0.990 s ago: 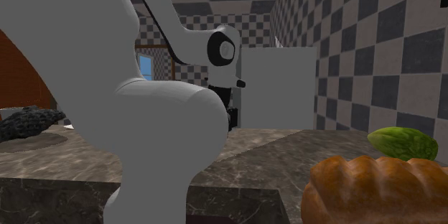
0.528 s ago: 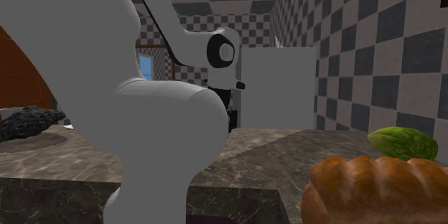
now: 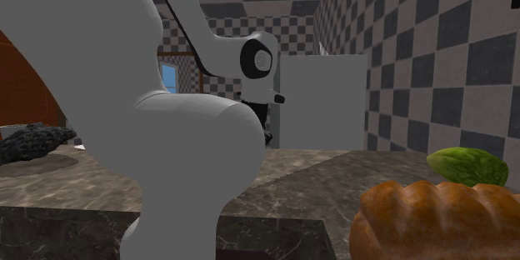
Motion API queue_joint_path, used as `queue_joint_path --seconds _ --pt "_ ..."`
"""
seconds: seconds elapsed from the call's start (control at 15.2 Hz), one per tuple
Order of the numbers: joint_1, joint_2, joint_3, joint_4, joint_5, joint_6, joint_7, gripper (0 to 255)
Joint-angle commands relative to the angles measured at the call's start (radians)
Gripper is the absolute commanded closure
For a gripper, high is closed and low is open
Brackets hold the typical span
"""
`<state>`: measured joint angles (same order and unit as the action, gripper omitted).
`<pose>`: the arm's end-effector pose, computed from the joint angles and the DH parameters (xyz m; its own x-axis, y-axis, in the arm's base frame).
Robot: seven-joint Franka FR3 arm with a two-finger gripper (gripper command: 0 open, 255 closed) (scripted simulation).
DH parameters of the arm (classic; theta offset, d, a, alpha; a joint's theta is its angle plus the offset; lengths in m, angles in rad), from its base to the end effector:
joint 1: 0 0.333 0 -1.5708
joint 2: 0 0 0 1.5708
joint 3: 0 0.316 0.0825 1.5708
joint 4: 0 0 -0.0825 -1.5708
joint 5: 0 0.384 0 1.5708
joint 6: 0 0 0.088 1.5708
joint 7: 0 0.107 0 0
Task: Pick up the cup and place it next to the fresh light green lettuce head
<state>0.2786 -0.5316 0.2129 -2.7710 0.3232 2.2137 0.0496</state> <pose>0.3071 0.1684 0.3613 0.9756 0.2146 -0.0461 0.2063 -0.9681 -0.1422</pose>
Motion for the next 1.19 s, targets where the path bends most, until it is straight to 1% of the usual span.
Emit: queue_joint_path --seconds 0.0,0.13,1.12 --pt "0.001 0.001 0.001 -0.001 0.001 0.0 0.0 255" --pt "0.001 0.001 0.0 -0.001 0.0 0.0 0.0 255" --pt "-0.012 -0.108 -0.027 0.135 -0.04 -0.242 0.037 255"
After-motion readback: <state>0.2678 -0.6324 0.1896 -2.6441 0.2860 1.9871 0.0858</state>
